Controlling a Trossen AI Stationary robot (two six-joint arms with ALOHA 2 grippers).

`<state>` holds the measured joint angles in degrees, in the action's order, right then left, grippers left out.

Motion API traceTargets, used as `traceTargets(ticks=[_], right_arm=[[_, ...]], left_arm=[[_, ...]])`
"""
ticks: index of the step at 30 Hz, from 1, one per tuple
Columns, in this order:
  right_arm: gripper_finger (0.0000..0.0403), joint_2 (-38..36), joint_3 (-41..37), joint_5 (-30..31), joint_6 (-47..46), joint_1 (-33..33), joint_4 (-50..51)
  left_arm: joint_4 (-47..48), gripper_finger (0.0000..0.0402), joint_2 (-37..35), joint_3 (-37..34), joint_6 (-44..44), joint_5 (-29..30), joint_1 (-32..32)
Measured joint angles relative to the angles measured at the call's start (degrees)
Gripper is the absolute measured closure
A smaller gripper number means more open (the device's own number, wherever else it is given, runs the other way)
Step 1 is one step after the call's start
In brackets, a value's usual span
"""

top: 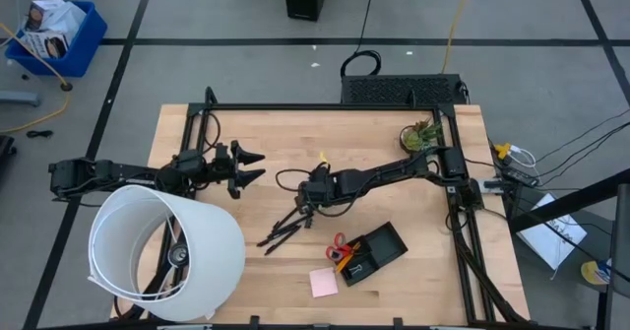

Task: Pick and place office supplies into organizer
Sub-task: Put the yellow eraser into the black desk organizer

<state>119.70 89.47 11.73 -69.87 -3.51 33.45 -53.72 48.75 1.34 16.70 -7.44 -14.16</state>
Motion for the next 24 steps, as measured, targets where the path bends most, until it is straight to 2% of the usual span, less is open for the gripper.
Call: traceTargets(ticks=[3, 8, 12, 15, 19, 24], right_arm=[[0.0222, 0.00, 0.00, -2.02, 5.76, 0.14, -0.49], [0.0222, 0.00, 0.00, -12.37, 34.12, 0.57, -0.09], [0.0224, 0.00, -0.02, -11.74, 46.45, 0.84, 0.14], [0.0227, 0.00, -0.02, -11.27, 51.18, 1.28, 0.71], [0.0229, 0.00, -0.02, -7.76, 55.39, 1.14, 1.20], [0.0229, 0.00, -0.87, -5.89, 56.44, 1.22, -0.25]], left_arm=[[-0.01, 0.0149, -0.01, 0.00, 0.00, 0.00, -0.01], [-0.02, 0.0149, 0.00, 0.00, 0.01, 0.00, 0.00], [-0.02, 0.0149, -0.01, 0.00, 0.01, 0.00, -0.01], [-0.02, 0.0149, -0.02, 0.00, -0.01, 0.00, 0.01], [-0.02, 0.0149, -0.01, 0.00, -0.01, 0.00, 0.01], [-0.02, 0.0149, 0.00, 0.00, -0.01, 0.00, 0.01]])
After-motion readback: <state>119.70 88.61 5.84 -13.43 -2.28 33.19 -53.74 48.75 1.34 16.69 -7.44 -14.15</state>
